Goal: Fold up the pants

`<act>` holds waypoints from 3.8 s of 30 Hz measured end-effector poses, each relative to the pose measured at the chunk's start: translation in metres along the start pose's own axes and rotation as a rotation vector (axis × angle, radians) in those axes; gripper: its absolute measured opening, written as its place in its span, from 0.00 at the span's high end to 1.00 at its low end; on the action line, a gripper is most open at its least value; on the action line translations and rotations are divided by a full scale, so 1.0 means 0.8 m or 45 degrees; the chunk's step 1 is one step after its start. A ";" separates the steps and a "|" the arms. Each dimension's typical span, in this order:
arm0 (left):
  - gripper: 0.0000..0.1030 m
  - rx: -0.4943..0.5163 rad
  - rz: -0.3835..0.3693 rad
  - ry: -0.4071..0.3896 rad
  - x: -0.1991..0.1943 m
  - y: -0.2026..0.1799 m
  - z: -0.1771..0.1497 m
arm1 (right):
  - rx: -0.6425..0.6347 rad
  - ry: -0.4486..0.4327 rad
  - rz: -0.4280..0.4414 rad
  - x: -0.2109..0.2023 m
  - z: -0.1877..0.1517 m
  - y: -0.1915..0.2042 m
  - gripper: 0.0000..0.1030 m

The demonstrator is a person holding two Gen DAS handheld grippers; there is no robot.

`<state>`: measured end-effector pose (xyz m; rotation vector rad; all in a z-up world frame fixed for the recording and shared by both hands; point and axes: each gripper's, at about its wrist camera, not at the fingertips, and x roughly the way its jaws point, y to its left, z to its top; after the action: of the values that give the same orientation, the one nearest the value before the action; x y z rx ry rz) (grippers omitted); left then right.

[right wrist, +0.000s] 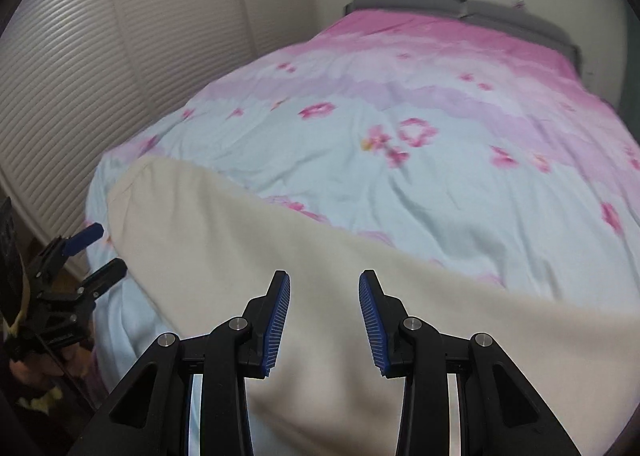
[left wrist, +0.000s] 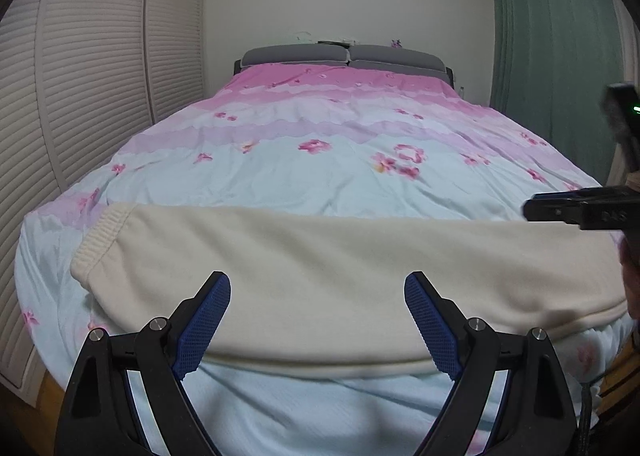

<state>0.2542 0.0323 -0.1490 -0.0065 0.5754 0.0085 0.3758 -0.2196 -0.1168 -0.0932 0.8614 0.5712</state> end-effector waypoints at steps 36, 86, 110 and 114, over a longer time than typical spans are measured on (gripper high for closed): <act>0.13 -0.148 0.028 -0.106 0.122 -0.057 0.082 | -0.151 0.656 0.763 0.202 0.097 -0.112 0.43; 0.13 -0.166 0.108 -0.045 0.131 -0.017 0.075 | 0.326 0.409 0.651 0.193 0.104 -0.108 0.45; 0.13 -0.184 0.147 -0.022 0.123 0.011 0.073 | 0.118 0.320 0.592 0.227 0.169 -0.023 0.95; 0.13 -0.194 0.162 -0.023 0.116 0.021 0.072 | -0.210 0.248 0.307 0.229 0.142 0.034 0.95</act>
<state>0.3634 0.0499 -0.1513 -0.1176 0.5549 0.1760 0.5340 -0.0822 -0.1733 -0.1989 1.0211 0.8700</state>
